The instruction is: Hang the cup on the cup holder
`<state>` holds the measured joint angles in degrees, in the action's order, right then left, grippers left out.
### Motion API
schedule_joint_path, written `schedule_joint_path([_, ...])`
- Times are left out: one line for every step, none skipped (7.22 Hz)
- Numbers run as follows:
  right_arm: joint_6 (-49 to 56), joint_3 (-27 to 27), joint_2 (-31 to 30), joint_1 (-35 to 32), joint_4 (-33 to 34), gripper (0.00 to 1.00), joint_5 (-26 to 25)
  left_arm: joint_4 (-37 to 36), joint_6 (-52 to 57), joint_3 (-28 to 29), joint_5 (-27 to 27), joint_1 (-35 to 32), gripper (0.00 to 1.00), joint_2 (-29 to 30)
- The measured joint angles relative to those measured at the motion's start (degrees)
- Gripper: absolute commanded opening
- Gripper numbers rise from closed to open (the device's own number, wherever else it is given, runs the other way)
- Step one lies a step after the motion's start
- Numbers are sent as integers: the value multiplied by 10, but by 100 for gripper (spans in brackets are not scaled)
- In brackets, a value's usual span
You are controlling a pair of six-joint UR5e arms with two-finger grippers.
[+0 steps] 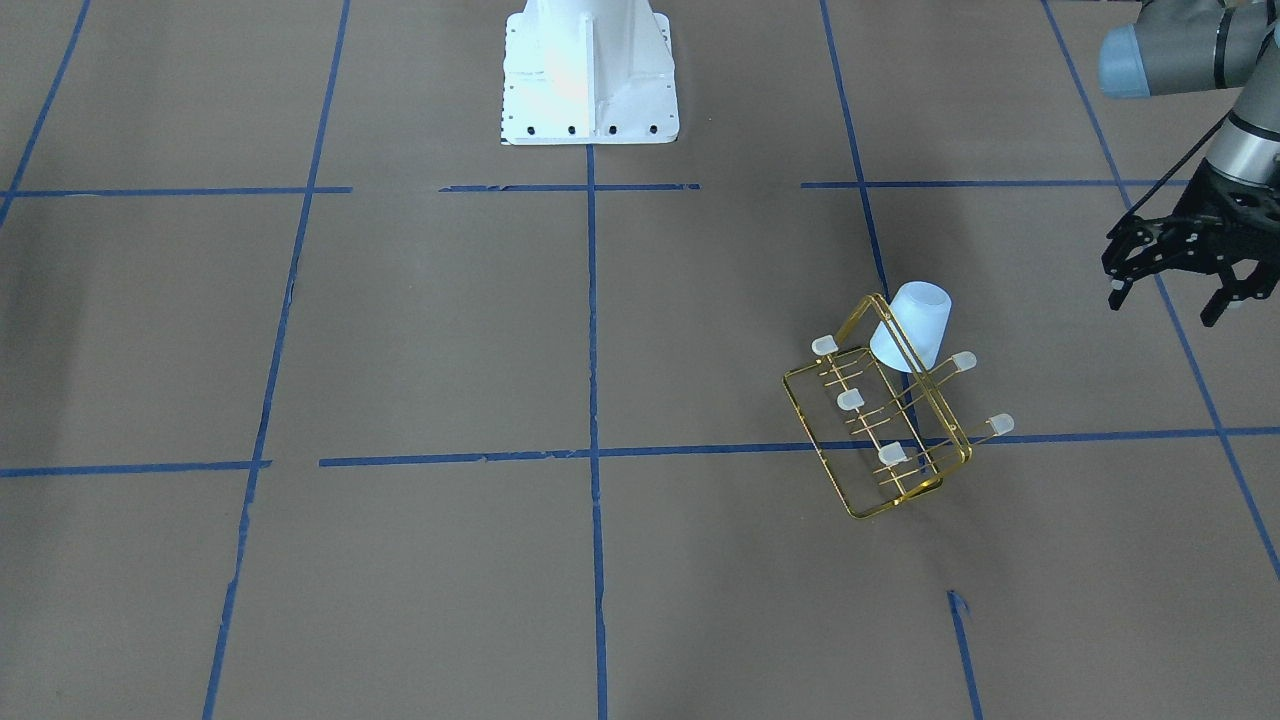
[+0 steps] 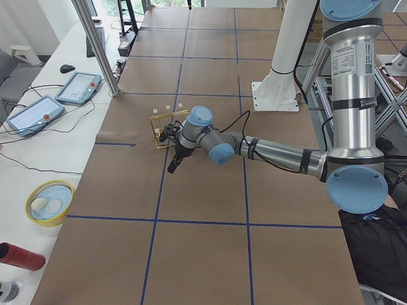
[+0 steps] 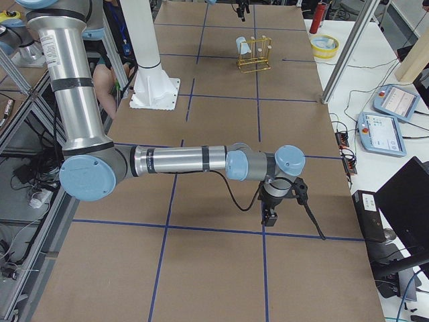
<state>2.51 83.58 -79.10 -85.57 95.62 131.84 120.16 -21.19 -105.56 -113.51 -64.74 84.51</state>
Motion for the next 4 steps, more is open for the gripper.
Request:
schedule_joint_path([0,0,0,0,0,100,0,-53,44,0,-12,-30,100,12])
schedule_joint_path([0,0,0,0,0,100,0,-102,95,0,-31,-64,100,19])
schedule_joint_path([0,0,0,0,0,100,0,-145,143,1,-57,-99,100,21])
schedule_joint_path([0,0,0,0,0,100,0,-184,188,4,-90,-134,100,22])
